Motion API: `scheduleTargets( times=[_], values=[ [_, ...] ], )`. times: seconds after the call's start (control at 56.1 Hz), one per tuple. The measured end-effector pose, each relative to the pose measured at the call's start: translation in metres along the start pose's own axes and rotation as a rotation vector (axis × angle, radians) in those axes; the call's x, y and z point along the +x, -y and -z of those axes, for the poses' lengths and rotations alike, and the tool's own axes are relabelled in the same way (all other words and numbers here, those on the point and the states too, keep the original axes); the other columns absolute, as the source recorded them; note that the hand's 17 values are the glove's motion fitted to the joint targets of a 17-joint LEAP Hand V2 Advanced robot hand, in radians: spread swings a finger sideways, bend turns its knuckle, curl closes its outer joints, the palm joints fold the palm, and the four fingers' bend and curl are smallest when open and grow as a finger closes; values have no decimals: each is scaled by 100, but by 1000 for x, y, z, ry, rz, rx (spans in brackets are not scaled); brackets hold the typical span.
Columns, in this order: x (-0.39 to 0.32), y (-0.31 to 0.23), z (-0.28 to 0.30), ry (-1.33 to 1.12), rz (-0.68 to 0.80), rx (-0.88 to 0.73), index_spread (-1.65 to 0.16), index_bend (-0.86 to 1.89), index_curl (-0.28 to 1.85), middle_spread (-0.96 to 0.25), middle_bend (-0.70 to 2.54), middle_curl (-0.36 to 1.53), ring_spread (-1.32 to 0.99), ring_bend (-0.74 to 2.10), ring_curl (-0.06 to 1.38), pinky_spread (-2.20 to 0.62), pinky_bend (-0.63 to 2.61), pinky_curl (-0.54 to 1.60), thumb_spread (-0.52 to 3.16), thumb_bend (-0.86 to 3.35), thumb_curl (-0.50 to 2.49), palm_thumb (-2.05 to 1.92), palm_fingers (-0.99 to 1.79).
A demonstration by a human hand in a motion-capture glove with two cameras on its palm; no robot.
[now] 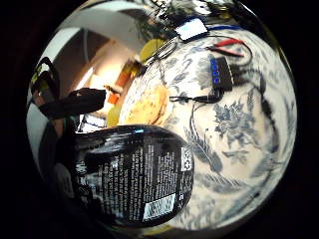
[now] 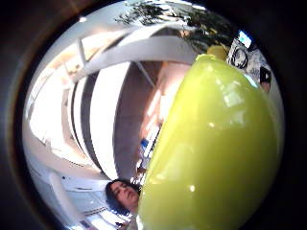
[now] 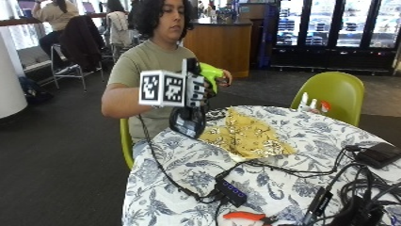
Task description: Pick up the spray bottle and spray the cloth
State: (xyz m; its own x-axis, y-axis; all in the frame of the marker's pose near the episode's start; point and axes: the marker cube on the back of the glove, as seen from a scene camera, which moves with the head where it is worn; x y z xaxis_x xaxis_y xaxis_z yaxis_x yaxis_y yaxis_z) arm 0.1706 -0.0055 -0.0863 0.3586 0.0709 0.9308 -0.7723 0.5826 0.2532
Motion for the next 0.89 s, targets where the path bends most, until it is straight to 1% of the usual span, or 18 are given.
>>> scheduleTargets(
  times=[0.107, 0.232, 0.321, 0.374, 0.499, 0.606, 0.695, 0.892],
  values=[
    [-54, 1, 3, -175, -92, -274, -25, 28, 41, -16, 59, 52, -16, 70, 45, -23, 43, 40, 66, -2, 56, 101, 139],
    [-80, -2, -9, -349, -246, -461, -25, 31, 46, -17, 62, 54, -17, 71, 47, -25, 44, 41, 61, -2, 60, 101, 138],
    [-69, -5, -30, -429, -403, -689, -25, 32, 48, -18, 64, 55, -17, 72, 47, -26, 44, 42, 57, -2, 63, 101, 137],
    [-54, -6, -49, -481, -499, -788, -26, 32, 50, -18, 65, 55, -18, 72, 48, -26, 44, 42, 56, -2, 65, 101, 137],
    [-9, -31, -95, -607, -614, -974, -25, 31, 52, -18, 66, 56, -17, 74, 48, -26, 46, 43, 56, -2, 67, 102, 136],
    [21, -43, -119, -626, -694, -1031, -25, 29, 53, -18, 65, 56, -17, 75, 49, -25, 47, 43, 58, -2, 70, 103, 134],
    [24, -45, -126, -600, -725, -1039, -25, 28, 54, -18, 65, 57, -17, 75, 49, -23, 48, 43, 60, -1, 71, 104, 133],
    [-24, -24, -112, -615, -618, -964, -26, 25, 57, -17, 64, 57, -17, 76, 50, -22, 49, 44, 67, -1, 74, 106, 132]
  ],
)
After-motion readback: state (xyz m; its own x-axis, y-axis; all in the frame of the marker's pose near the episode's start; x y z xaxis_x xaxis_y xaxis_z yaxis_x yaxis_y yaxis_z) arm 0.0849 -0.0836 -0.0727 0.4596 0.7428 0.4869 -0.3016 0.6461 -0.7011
